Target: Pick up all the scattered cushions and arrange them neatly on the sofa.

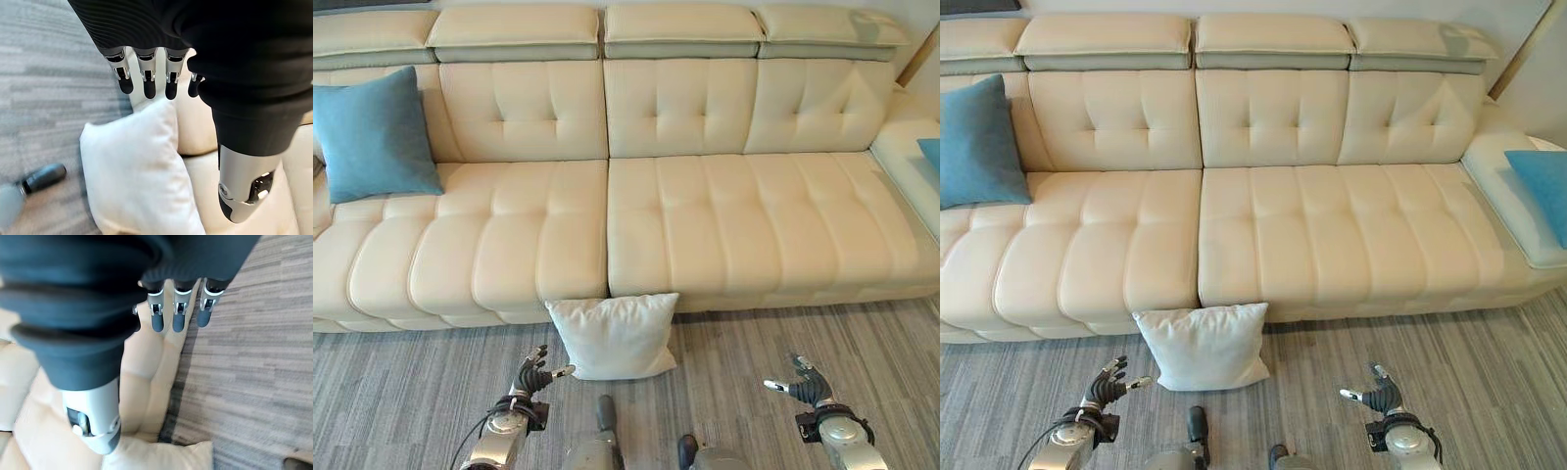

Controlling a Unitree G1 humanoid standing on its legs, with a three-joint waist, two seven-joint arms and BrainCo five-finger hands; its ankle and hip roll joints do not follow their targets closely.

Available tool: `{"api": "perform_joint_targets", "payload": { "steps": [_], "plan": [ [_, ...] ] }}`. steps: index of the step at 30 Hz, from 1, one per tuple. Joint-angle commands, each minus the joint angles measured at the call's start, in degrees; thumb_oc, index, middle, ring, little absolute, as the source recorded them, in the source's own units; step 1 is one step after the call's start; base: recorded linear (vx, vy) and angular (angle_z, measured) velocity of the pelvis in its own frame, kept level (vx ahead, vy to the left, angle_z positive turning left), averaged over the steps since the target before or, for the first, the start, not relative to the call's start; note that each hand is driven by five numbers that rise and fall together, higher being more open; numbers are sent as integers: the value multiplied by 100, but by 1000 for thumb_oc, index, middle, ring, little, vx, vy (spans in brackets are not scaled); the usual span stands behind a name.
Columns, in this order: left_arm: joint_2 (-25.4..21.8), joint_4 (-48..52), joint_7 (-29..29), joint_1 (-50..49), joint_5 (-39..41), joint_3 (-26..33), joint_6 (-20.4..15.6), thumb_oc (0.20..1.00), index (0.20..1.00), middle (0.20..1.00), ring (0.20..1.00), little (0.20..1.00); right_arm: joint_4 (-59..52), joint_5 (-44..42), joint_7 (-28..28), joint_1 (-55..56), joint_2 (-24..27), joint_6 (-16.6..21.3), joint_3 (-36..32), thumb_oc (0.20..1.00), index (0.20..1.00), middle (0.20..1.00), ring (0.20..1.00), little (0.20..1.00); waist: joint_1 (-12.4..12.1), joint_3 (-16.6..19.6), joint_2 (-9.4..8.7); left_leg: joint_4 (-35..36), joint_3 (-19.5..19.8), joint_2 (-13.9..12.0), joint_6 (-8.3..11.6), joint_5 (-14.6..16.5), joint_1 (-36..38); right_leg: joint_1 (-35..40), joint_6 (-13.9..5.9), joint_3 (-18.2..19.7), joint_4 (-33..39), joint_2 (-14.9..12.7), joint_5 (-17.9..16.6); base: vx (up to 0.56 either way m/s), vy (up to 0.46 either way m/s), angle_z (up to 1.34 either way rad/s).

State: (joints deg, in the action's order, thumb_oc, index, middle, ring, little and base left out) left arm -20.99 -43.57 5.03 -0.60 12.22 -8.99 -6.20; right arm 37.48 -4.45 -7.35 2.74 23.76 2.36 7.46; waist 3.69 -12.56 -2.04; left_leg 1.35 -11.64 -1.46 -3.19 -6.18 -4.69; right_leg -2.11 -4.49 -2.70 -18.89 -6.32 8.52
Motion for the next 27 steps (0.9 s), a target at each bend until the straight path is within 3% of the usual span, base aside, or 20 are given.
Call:
{"api": "perform_joint_targets", "payload": {
  "steps": [1,3,5,12,17,22,26,27],
  "plan": [
    [-316,194,124,-11,-222,117,-130,1000,1000,1000,1000,1000,-240,86,-30,-283,35,162,181,1000,1000,1000,1000,1000,-156,-37,-189,-850,41,-125,334,877,-144,-155,-273,36,-370,-438,-854,153,208,-38],
    [-308,128,129,-29,-200,155,-130,1000,1000,1000,1000,1000,-212,87,-5,-299,37,166,239,1000,1000,1000,1000,1000,-84,-85,-148,-697,130,-20,302,902,83,-476,-208,114,-413,-92,-717,201,170,-37],
    [-310,40,157,7,-125,202,-152,1000,1000,1000,1000,1000,-182,83,-8,-366,113,181,334,1000,1000,1000,1000,1000,-4,-185,-163,-576,259,170,274,968,275,-742,-192,121,128,326,-564,229,103,4],
    [-426,111,213,-22,-128,387,-245,1000,1000,1000,1000,1000,-142,224,-33,-414,341,190,397,1000,1000,1000,1000,1000,-172,-183,-237,-737,409,330,330,1153,234,-305,-97,-149,1088,299,-526,138,-28,32],
    [-595,75,326,170,-45,416,-317,1000,1000,1000,1000,1000,-150,179,-92,-757,443,239,536,1000,1000,1000,1000,1000,-277,-341,-236,-919,489,314,377,1150,-175,-527,-56,-233,1097,278,-554,-45,-76,14],
    [-875,-127,606,957,450,283,-508,1000,1000,1000,1000,1000,356,-380,-380,-1655,419,332,669,1000,1000,1000,1000,1000,-372,-821,-193,-1764,515,225,413,1218,-1522,-1823,65,-225,308,199,-449,-158,-58,12],
    [-973,-330,706,1466,743,131,-573,1000,1000,1000,1000,1000,869,-767,-551,-2136,375,333,659,1000,1000,1000,1000,1000,-338,-966,-148,-2199,488,194,382,1255,-2257,-2618,119,-227,-212,176,-363,-101,-20,6],
    [-1015,-371,784,1672,864,74,-614,1000,1000,1000,1000,1000,1055,-977,-630,-2314,354,324,624,1000,1000,1000,1000,1000,-308,-1041,-127,-2422,492,142,411,1440,-2462,-2853,95,-209,-466,184,-192,-62,-11,8]
  ]
}}
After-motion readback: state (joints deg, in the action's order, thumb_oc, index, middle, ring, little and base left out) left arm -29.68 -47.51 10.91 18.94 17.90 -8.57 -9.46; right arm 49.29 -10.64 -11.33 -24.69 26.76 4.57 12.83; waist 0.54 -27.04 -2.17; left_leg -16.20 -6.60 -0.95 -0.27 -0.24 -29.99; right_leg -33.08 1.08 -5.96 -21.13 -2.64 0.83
